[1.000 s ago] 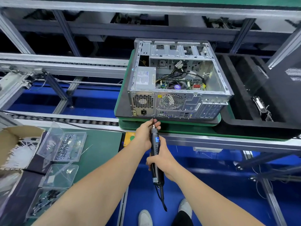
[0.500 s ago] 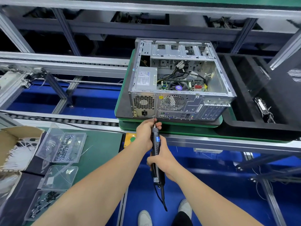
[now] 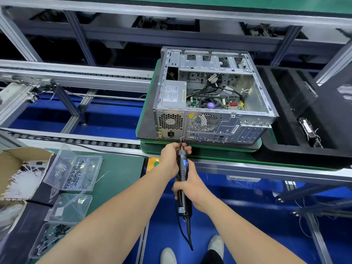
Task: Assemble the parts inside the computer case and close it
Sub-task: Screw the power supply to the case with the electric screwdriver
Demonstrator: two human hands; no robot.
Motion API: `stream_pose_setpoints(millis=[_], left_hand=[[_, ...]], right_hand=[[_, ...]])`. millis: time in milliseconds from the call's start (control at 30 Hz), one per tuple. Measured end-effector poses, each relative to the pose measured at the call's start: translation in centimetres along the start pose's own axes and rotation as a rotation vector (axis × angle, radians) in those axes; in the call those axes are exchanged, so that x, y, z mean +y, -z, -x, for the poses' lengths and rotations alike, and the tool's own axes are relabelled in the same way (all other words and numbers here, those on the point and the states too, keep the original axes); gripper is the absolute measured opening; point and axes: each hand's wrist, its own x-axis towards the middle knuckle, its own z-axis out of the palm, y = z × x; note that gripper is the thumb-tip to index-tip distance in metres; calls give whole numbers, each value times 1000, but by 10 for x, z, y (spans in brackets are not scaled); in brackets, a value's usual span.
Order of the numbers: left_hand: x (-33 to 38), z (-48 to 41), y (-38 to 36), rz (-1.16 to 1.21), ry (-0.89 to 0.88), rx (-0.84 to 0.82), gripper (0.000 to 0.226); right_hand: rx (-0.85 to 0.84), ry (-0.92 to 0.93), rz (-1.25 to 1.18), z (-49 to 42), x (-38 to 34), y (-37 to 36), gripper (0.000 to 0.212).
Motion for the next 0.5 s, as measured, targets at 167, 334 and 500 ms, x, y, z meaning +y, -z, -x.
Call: stream_pose_setpoints(millis=[167,334,500], left_hand=[[2,2,-2,-9,4,-11,27],[4,1,-1,-23,2,2,30],[9,0,-4,-39,7,11,31]], right_hand=[[8,4,-4,2,-2,-3,89],[2,-3,-36,3,-4,-6,88],[8,-7,-69,3,-7,-10,82]])
